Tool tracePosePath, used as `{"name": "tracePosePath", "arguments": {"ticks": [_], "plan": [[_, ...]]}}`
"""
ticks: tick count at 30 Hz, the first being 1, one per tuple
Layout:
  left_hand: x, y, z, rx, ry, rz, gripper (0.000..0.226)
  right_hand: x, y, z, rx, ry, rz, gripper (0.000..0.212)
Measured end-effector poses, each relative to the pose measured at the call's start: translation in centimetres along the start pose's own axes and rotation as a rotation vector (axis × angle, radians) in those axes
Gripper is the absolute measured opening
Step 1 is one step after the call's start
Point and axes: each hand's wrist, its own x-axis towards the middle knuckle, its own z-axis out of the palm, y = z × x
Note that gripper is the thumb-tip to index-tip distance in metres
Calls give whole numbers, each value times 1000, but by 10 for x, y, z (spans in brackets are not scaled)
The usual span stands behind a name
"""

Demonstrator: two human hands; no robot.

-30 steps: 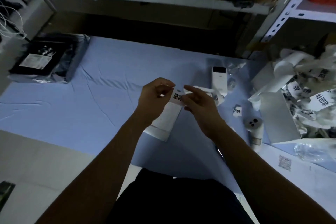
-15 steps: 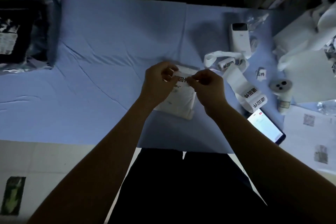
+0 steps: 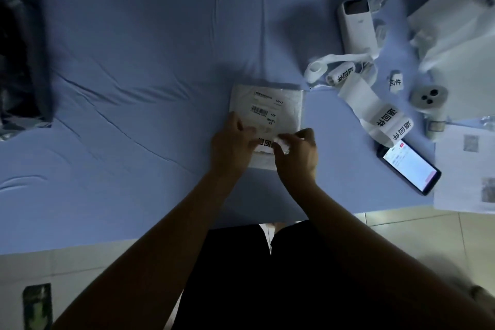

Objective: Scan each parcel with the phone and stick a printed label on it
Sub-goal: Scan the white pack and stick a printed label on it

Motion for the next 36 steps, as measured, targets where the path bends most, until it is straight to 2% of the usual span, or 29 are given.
{"name": "tracePosePath", "arguments": {"ticks": [2,4,7,10,13,16,20,21,24,29,32,36], "plan": [[-4,-10,-4,-37,91,-127,48,2,5,-5,-32,37,107,50],[-7,-15,-3,-130,126,-270,53,6,10,-12,12,-11,167,67],[-11,-15,-1,-408,47,-326,47,4,11,-21,150,-148,170,74],[-19,-17,-5,-595,-3,-320,40,-8,9,-28,233,-198,128,76],[-37,-22,-19,-597,71,-253,45,-17,0,-41,280,-202,8,78],[-70,-28,-48,-575,242,-180,47,-31,-20,-55,283,-237,-177,81],[-133,-42,-95,-518,435,-240,77,-69,-63,-66,281,-308,-396,81],[-151,-47,-106,-510,485,-256,78,-80,-75,-66,277,-326,-443,82],[-211,-64,-133,-483,593,-295,67,-119,-110,-57,249,-381,-556,83],[-310,-117,-162,-463,735,-416,63,-203,-163,-18,223,-515,-707,75],[-365,-161,-173,-454,780,-485,60,-254,-194,18,198,-564,-807,66],[-445,-235,-186,-493,869,-519,47,-329,-238,85,174,-619,-849,61]]}}
